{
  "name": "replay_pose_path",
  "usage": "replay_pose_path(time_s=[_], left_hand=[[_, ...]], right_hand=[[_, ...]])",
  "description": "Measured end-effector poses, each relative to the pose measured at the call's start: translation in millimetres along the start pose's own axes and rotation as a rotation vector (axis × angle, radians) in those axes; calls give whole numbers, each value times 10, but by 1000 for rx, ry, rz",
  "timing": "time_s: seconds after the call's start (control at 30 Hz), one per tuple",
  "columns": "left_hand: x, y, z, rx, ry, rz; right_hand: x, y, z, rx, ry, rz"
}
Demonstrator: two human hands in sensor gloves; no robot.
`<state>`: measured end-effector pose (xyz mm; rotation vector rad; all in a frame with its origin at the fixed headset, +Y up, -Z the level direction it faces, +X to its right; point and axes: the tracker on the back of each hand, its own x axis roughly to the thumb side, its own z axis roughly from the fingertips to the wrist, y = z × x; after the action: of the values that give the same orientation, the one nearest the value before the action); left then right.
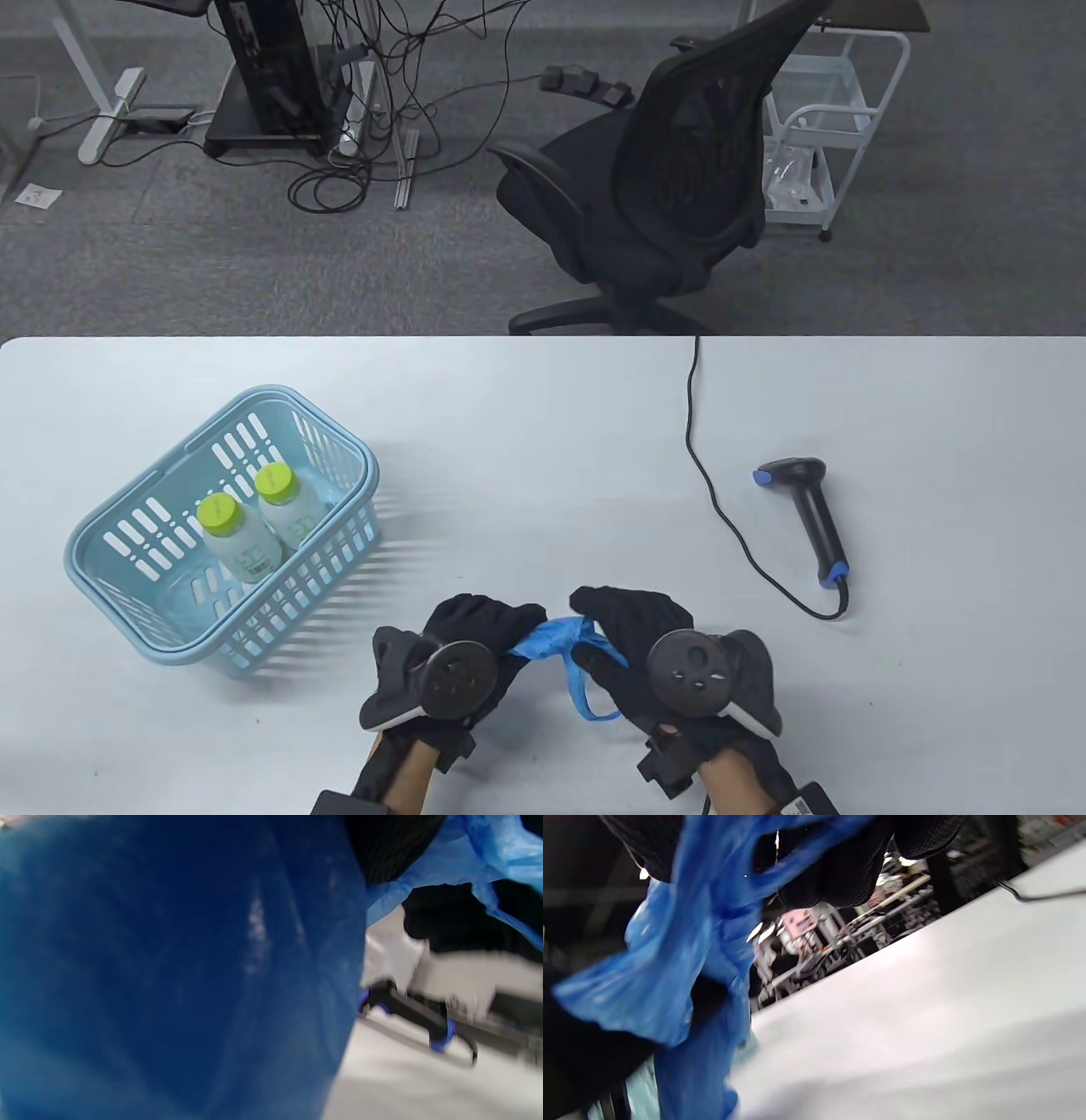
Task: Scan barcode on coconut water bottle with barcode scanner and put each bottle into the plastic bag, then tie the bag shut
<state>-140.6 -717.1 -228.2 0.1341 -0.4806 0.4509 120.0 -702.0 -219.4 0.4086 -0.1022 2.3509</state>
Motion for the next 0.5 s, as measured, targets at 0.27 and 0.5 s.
replay_pose_path(time_s=[0.27, 0.5], left_hand=[[-195, 31, 39, 114, 146, 447], [51, -103, -11, 7, 47, 472]], right_hand=[[-425, -93, 5, -51, 161, -360], [-13, 283, -87, 196, -63, -153]])
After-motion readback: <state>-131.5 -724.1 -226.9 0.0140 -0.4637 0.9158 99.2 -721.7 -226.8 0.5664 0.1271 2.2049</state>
